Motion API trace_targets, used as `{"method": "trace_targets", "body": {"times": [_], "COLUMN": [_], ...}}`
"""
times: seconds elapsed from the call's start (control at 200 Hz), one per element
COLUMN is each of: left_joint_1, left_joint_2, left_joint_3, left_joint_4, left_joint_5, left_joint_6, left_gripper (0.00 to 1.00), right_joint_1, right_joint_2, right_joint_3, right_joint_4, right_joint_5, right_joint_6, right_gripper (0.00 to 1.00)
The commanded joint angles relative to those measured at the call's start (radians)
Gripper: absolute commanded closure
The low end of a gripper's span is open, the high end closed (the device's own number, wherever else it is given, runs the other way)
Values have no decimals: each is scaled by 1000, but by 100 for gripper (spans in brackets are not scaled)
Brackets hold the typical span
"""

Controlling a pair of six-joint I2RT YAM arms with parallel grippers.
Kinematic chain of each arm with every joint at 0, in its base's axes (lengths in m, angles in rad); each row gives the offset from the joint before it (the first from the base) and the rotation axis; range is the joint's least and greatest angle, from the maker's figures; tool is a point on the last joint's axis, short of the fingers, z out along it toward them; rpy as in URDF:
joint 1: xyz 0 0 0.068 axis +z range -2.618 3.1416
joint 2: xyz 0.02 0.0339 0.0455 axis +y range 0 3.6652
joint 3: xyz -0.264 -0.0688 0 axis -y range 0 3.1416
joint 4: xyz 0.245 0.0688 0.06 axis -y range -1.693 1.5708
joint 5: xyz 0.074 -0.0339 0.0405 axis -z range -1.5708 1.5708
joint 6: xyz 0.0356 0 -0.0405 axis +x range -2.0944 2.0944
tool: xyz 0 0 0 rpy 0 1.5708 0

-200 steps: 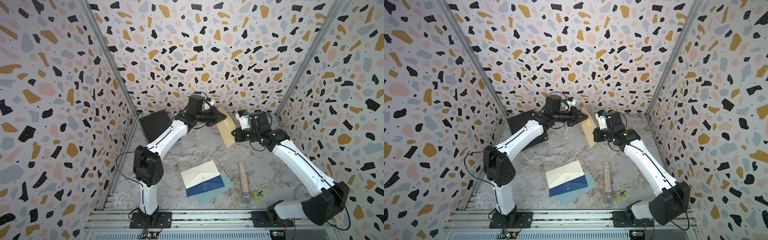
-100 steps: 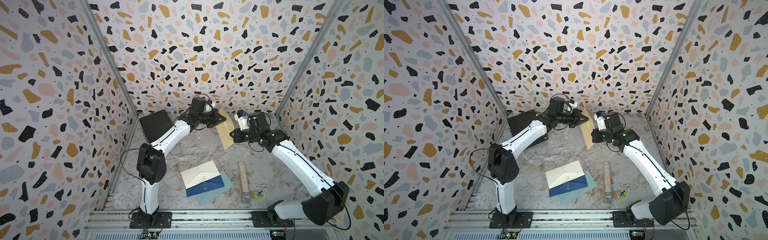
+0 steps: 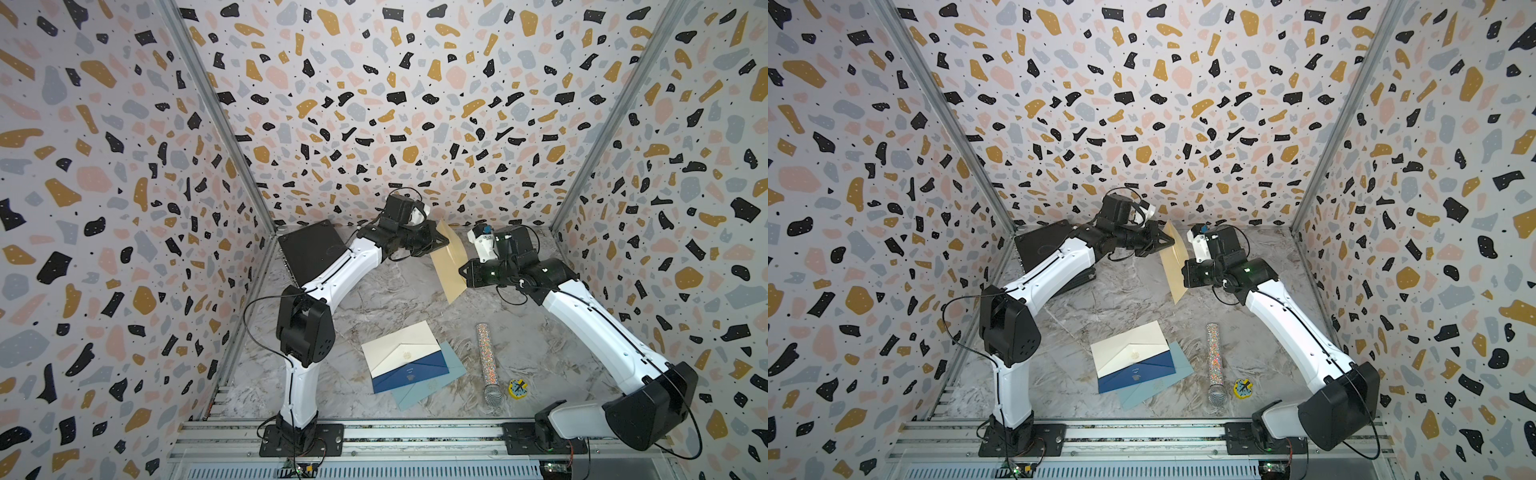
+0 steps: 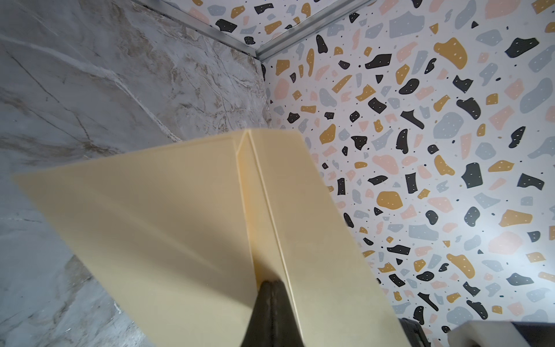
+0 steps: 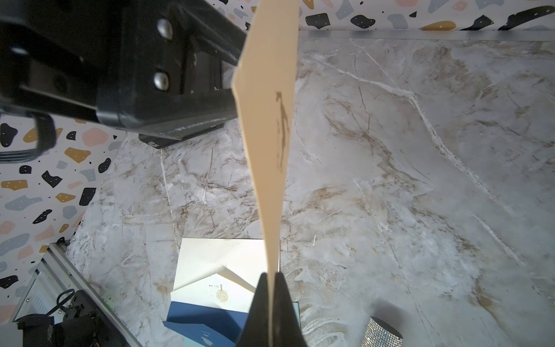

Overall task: Take the letter paper out of the envelope
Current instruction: Take out the letter paper from the envelope.

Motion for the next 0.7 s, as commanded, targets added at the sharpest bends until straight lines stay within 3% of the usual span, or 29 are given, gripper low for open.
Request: {"method": "trace_targets", "body": {"times": [0.0,0.24,0.536,0.691], "left_joint_1": [-6,-7,-9,-10], "left_joint_2": [14,19,25,33], "left_joint_3": [47,81,100,135], "left_joint_4": [-63,-162,-218,-291], "left_joint_5": [-33,-48,-69,-84], "left_joint_6": [65,102,125,148], "left_gripper": [97,81,76,75], "right_joint_1": [9,50,101,135], "right_joint_2": [-30,-9,1,-3], "right_joint_3": [47,74,97,103], "right_joint_4": [-22,-76,-89,-95], "right_joint_5": [27,127,213,318], "right_joint_6": [-6,-66,-102,-130], "right_gripper": [100,100,100,100]}}
